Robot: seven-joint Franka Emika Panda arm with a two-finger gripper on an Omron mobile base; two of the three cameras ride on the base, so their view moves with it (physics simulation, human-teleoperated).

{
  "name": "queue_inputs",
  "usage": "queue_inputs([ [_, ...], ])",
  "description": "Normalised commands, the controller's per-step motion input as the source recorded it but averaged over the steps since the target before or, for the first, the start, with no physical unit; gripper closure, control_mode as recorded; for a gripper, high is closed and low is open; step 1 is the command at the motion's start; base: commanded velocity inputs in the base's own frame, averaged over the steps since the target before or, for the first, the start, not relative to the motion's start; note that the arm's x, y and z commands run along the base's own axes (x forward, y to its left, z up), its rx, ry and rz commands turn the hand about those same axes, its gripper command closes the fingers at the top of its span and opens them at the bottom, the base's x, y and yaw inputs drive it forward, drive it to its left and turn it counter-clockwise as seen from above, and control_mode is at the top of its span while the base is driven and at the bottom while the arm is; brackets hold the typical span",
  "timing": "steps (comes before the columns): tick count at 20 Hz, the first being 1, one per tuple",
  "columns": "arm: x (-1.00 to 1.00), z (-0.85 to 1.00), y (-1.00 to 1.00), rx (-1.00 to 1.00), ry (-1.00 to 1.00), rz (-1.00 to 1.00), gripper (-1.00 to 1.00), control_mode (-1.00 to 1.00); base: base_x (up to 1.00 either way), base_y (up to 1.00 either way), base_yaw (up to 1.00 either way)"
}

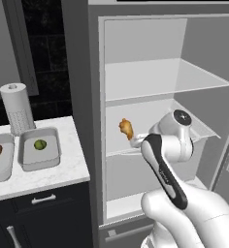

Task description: Place one lime and one chicken drumstick in each tupperware on the nearby counter, to pack two identical lunches.

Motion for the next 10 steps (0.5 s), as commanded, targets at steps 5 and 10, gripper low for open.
queue_inputs([
  [5, 0.54, 0.00, 0.02, 0.00, 0.00, 0.00, -1.00, -1.00, 0.00, 0.00, 0.00],
  [10, 0.64, -0.06, 0.13, 0.00, 0.04, 0.00, -1.00, -1.00, 0.00, 0.00, 0.00],
])
